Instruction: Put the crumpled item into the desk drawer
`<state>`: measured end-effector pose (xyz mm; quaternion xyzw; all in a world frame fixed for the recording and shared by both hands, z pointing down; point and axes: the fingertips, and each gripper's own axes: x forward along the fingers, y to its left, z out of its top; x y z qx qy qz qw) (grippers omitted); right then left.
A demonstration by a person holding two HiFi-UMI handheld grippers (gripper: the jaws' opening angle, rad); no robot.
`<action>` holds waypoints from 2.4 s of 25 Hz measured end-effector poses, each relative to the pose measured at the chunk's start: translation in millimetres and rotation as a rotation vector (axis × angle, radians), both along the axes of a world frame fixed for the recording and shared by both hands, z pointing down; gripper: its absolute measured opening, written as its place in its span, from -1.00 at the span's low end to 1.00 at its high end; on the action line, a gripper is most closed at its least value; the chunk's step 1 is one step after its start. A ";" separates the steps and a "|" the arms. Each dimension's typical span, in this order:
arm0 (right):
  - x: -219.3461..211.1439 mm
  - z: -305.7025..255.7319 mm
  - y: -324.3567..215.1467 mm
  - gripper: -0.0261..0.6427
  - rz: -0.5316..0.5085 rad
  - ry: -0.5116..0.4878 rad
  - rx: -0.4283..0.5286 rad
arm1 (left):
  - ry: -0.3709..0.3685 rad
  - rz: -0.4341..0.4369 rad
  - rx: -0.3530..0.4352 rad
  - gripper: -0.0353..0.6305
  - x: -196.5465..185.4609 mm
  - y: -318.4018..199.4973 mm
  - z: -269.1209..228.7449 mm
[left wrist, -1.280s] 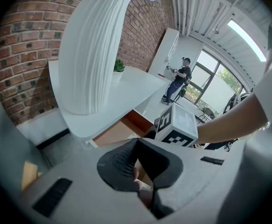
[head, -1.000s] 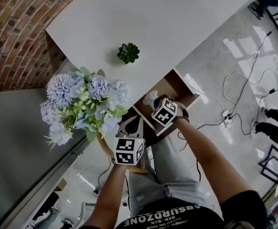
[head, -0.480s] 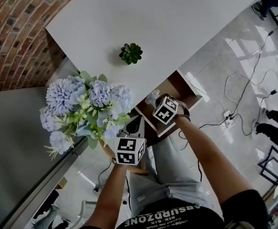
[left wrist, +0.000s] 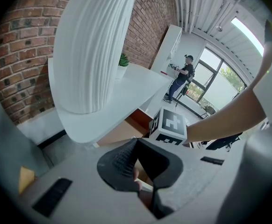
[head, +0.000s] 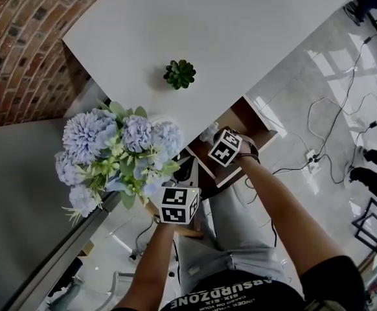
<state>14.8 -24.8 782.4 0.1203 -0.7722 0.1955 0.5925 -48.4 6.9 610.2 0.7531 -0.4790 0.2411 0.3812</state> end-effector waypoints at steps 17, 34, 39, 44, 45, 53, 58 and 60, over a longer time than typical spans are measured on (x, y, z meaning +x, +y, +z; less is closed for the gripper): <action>-2.1 19.8 5.2 -0.92 -0.032 0.023 -0.059 | -0.006 0.001 -0.013 -0.90 2.1 -1.9 4.9; -3.1 36.2 10.4 -0.91 -0.067 0.063 -0.083 | -0.010 -0.010 -0.023 -0.90 -0.3 6.2 8.6; -3.0 37.7 11.5 -0.85 -0.050 0.064 -0.092 | -0.009 -0.011 -0.021 -0.90 -1.4 4.9 9.4; -4.1 33.4 10.9 -0.70 -0.010 0.036 -0.115 | -0.006 -0.005 -0.018 -0.90 -1.1 2.7 9.4; -4.4 31.3 10.4 -0.68 -0.004 0.028 -0.118 | -0.006 -0.003 -0.019 -0.90 -0.7 2.6 9.3; -6.4 9.6 5.4 -0.64 0.045 -0.033 -0.120 | 0.000 0.015 -0.013 -0.90 3.3 0.5 9.1; -9.0 -9.8 2.2 -0.64 0.075 -0.076 -0.107 | -0.002 0.026 -0.003 -0.90 5.3 -3.5 7.5; -9.8 -17.7 2.0 -0.64 0.085 -0.094 -0.103 | -0.001 0.028 0.004 -0.90 6.0 -5.5 5.9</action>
